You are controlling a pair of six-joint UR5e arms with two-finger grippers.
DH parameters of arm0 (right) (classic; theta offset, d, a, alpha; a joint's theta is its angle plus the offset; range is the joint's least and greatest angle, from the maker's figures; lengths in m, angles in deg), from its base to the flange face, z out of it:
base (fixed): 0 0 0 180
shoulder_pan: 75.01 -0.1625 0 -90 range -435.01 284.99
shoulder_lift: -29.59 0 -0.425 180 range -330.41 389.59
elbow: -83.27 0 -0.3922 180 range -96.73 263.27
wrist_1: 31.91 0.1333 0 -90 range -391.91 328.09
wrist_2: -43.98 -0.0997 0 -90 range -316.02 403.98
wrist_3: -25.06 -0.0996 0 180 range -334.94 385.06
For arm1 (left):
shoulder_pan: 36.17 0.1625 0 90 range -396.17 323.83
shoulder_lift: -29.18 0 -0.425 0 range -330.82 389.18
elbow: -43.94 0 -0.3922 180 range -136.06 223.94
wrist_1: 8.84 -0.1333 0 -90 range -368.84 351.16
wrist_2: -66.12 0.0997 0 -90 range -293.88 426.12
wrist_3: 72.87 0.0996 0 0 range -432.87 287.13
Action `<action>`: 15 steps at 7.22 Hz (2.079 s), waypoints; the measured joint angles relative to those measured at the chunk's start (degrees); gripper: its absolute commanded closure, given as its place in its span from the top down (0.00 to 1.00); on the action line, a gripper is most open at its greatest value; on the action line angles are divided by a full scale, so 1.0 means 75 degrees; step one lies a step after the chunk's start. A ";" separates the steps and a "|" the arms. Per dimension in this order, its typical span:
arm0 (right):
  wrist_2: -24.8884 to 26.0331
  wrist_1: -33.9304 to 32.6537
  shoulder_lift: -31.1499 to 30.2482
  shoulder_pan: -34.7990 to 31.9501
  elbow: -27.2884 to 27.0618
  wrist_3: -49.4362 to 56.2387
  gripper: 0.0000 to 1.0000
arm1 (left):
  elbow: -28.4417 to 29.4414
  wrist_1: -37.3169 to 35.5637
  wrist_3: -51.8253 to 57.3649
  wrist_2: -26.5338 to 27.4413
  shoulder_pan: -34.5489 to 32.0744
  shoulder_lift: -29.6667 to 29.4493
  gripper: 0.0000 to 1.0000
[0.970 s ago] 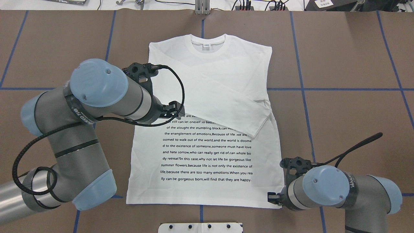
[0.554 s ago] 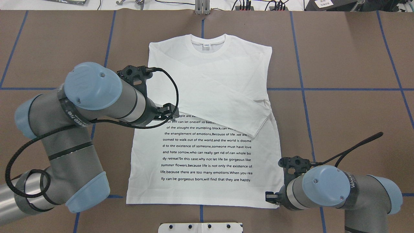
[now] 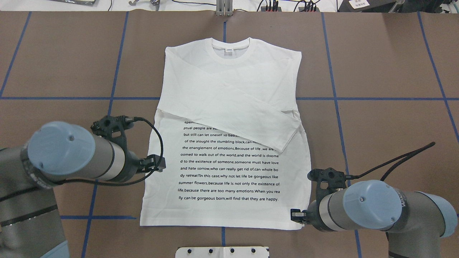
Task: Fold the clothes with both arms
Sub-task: 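Grasp both hem corners with the left and right grippers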
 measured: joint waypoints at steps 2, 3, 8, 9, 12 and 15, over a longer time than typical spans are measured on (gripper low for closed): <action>0.0060 0.0003 0.0012 -0.0040 -0.0050 -0.0001 0.00 | -0.0042 0.0890 -0.0952 0.0607 0.1022 0.0744 0.99; 0.0065 0.0004 0.0018 -0.0055 -0.0050 -0.0001 0.00 | 0.0000 0.1152 -0.1203 0.0974 0.1419 0.0973 0.98; 0.0002 0.0004 0.0135 -0.0175 -0.0061 0.0010 0.00 | 0.0464 0.1287 -0.1299 0.1371 0.1807 0.1014 0.78; -0.0018 0.0004 0.0135 -0.0209 -0.0089 0.0010 0.00 | 0.0579 0.1285 -0.1299 0.1371 0.1821 0.0972 0.71; -0.0050 0.0004 0.0126 -0.0309 -0.0109 0.0018 0.00 | 0.0744 0.1265 -0.1289 0.1354 0.1838 0.0847 0.53; -0.0092 0.0004 0.0122 -0.0404 -0.0119 0.0022 0.00 | 0.0796 0.1258 -0.1288 0.1347 0.1871 0.0838 0.38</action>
